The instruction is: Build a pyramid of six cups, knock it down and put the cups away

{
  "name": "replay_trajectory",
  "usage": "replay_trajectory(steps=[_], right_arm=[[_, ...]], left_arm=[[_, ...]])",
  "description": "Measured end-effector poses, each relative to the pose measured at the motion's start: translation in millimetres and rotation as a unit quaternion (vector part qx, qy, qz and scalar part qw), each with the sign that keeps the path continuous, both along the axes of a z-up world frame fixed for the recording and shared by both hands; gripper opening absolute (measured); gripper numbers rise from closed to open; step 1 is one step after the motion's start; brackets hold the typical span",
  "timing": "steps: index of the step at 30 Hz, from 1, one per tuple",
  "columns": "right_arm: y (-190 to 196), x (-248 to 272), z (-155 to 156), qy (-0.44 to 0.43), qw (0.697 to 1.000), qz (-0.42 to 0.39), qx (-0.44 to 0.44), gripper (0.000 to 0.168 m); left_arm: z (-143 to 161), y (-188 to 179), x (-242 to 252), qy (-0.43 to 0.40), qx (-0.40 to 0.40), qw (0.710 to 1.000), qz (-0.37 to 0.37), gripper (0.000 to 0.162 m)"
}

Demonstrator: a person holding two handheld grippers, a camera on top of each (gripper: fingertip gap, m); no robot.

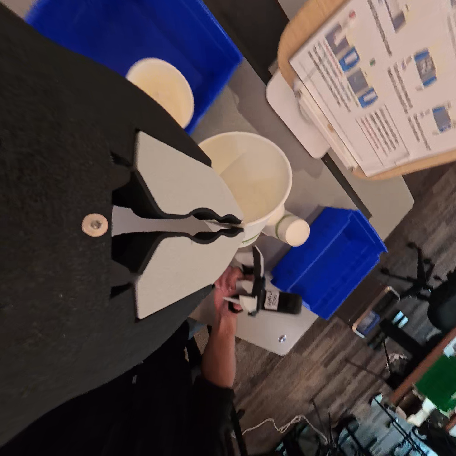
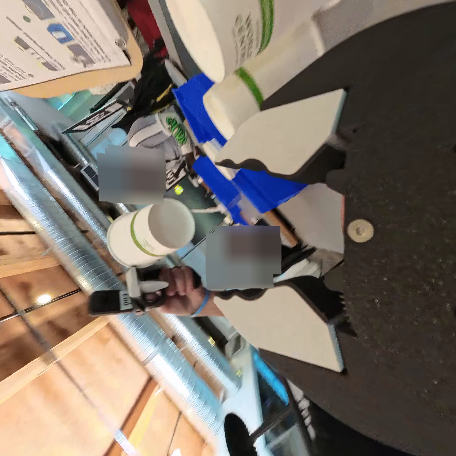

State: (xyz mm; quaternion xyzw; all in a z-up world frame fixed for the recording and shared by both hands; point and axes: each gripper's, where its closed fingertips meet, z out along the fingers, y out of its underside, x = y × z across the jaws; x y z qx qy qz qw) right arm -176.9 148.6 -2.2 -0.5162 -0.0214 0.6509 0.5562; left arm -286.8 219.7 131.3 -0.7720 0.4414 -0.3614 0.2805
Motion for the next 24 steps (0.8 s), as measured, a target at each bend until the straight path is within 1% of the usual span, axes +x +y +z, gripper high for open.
replay_trajectory(steps=[2, 4, 7, 9, 12, 13, 14, 16, 18, 19, 20, 21, 22, 23, 24], right_arm=[[6.3, -10.1, 10.5, 0.045, 0.999, 0.017, -0.001, 0.095], [6.4, -18.6, 21.1, 0.07, 0.997, 0.022, 0.009, 0.095], [2.2, -22.9, 37.4, 0.097, 0.995, 0.024, 0.028, 0.098], [2.9, -12.6, 44.4, 0.113, 0.993, 0.008, 0.034, 0.098], [3.3, -0.6, 45.1, 0.114, 0.993, -0.002, 0.036, 0.095], [1.3, 0.4, 44.1, 0.11, 0.993, 0.004, 0.04, 0.086], [0.7, 0.9, 41.0, 0.1, 0.994, 0.005, 0.037, 0.084], [0.0, 0.9, 35.3, 0.087, 0.996, 0.009, 0.031, 0.084], [1.3, 1.1, 29.5, 0.077, 0.997, 0.012, 0.02, 0.083], [2.6, 2.1, 27.2, 0.072, 0.997, 0.008, 0.016, 0.083], [4.0, 2.3, 24.7, 0.068, 0.998, 0.009, 0.01, 0.083], [5.6, 2.5, 22.1, 0.065, 0.998, 0.01, 0.001, 0.083], [7.0, 2.9, 19.8, 0.063, 0.998, 0.012, -0.008, 0.083], [8.3, 3.5, 17.9, 0.062, 0.998, 0.013, -0.016, 0.083], [9.7, 3.9, 15.5, 0.057, 0.998, 0.013, -0.025, 0.083]], left_arm=[[5.8, -15.2, 22.5, -0.027, -0.005, 0.999, -0.027, 0.003], [7.9, -28.7, 43.2, -0.049, -0.009, 0.997, -0.051, 0.003], [1.1, -45.5, 69.3, -0.064, -0.019, 0.994, -0.081, 0.003], [-5.4, -54.2, 82.0, -0.069, -0.027, 0.993, -0.096, 0.003], [-16.5, -65.2, 94.1, -0.073, -0.041, 0.99, -0.115, 0.003], [-20.9, -68.2, 97.0, -0.072, -0.045, 0.989, -0.121, 0.003], [-24.9, -69.3, 99.3, -0.073, -0.048, 0.989, -0.121, 0.003], [-30.0, -68.1, 101.1, -0.074, -0.049, 0.989, -0.118, 0.003], [-35.8, -65.6, 100.3, -0.062, -0.028, 0.991, -0.115, 0.003], [-39.1, -63.6, 99.1, -0.05, -0.011, 0.993, -0.111, 0.013], [-42.2, -61.2, 96.8, -0.035, 0.008, 0.994, -0.104, 0.027], [-43.4, -59.3, 93.7, -0.022, 0.032, 0.995, -0.096, 0.035], [-43.3, -58.4, 89.7, -0.011, 0.061, 0.994, -0.089, 0.047], [-43.8, -56.2, 84.3, 0.005, 0.101, 0.992, -0.078, 0.06], [-45.1, -52.4, 77.4, 0.029, 0.157, 0.985, -0.064, 0.067]])
